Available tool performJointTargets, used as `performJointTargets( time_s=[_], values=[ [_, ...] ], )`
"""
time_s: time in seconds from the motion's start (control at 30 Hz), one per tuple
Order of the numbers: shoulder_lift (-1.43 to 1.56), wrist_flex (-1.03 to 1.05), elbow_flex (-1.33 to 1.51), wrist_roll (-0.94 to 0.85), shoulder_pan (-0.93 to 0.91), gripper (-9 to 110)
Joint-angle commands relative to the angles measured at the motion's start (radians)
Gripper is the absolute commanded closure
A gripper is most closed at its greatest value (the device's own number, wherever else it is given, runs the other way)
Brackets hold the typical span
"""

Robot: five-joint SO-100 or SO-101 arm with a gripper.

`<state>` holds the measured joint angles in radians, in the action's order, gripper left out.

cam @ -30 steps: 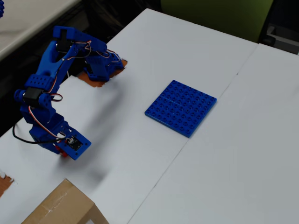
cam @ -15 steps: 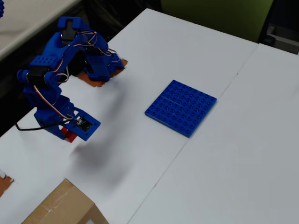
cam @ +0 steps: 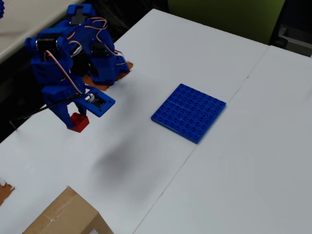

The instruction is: Pick up the 2x2 red block and go up the 8x8 blue block.

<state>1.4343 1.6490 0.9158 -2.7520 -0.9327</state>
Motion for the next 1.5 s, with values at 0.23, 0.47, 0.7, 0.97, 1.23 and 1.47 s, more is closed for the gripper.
performJointTargets(
  time_s=[0.23, 0.47, 0.7, 0.97, 1.23, 1.47],
  values=[
    [0.176, -0.014, 0.014, 0.078, 0.245, 101],
    [0.196, -0.034, 0.009, 0.029, 0.362, 101],
    [0.181, -0.055, -0.006, -0.051, 0.479, 101],
    [0.15, -0.071, -0.014, -0.103, 0.611, 101],
    [0.095, -0.075, -0.028, -0.137, 0.739, 101],
    [0.057, -0.046, -0.038, -0.216, 0.836, 101]
  ],
)
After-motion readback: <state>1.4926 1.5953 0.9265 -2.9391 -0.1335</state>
